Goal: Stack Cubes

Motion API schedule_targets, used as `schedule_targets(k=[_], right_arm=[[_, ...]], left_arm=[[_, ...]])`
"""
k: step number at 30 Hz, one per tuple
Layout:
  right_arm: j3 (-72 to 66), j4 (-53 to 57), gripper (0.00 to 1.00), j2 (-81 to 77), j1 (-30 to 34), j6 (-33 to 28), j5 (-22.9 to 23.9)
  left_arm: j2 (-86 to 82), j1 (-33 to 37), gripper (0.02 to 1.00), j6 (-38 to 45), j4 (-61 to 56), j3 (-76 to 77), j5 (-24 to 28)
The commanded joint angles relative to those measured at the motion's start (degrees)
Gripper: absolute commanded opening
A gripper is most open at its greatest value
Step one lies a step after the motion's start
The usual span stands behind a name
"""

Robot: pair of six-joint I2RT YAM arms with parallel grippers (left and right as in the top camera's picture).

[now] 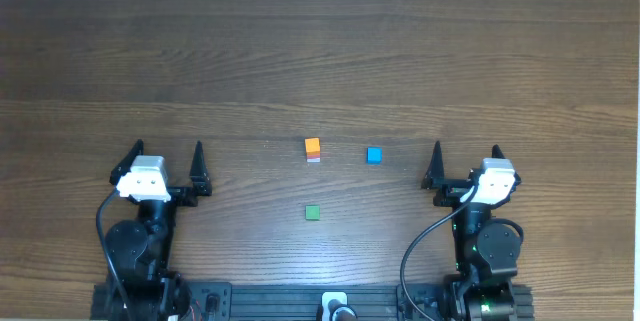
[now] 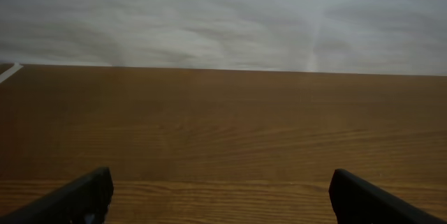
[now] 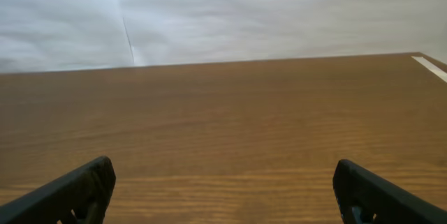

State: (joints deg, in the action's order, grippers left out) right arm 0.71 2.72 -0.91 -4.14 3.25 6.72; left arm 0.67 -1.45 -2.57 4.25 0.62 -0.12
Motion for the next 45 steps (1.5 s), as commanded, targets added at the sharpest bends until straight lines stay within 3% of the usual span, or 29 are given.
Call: schedule_targets(k=[1,4,10,13,18,24,32,38,45], right_arm=[[-0.4,-3.3,0.993,0.4,0.4,6.6,-4.7],[-0.4,-9.3,0.993,0.4,0.4,11.7,-9.7],[-0.2,-23.2,0.991,0.4,0.3,21.4,-28.5],[0.9,-24.2,0.991,0.4,0.3,26.2,-34.2],[3.3,-23.5,0.993,0.3,0.3,29.0,-40.9],[11.9,-12.5,0.993,-2.3,0.3,29.4,-41.6],[30.6,3.6,0.993,-16.2,0.3,23.1,-45.5],[42.0,19.9,0.993,-27.3,0.3,17.8,-45.2],[46.5,31.3,0.993,-38.1,-2.8,14.9,-39.0]], left_arm=[[-0.5,0.3,1.0,0.8,0.1,-0.3,0.8],[-0.5,0.3,1.0,0.9,0.1,-0.3,0.8],[-0.5,0.3,1.0,0.8,0.1,-0.3,0.8],[-0.5,0.3,1.0,0.8,0.1,-0.3,0.8],[-0.5,0.3,1.0,0.8,0.1,-0.3,0.8],[-0.5,0.3,1.0,0.9,0.0,-0.3,0.8],[-0.5,0.3,0.998,0.8,0.1,-0.3,0.8],[-0.5,0.3,1.0,0.8,0.0,-0.3,0.8],[-0.5,0.3,1.0,0.8,0.0,-0.3,0.8]])
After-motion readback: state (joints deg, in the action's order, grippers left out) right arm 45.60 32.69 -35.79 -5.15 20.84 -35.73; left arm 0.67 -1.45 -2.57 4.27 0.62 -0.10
